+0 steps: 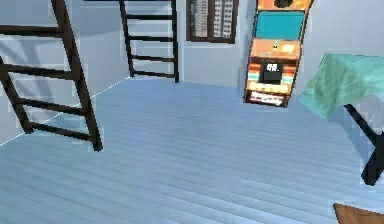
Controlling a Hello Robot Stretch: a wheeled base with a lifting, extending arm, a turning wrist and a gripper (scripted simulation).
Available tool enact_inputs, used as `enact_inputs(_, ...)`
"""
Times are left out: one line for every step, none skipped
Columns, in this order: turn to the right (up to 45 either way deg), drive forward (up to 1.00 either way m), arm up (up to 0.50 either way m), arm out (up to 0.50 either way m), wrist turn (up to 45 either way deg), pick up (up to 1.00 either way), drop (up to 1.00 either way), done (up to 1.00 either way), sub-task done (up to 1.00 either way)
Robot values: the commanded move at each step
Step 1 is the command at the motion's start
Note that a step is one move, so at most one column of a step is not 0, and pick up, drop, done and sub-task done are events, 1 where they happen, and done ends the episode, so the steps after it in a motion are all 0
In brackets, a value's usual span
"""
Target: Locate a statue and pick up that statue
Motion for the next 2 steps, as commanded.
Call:
enact_inputs(0.0, 0.0, 0.0, 0.0, 45.0, 0.0, 0.0, 0.0, 0.0)
enact_inputs(0.0, 0.0, 0.0, 0.0, 33.0, 0.0, 0.0, 0.0, 0.0)
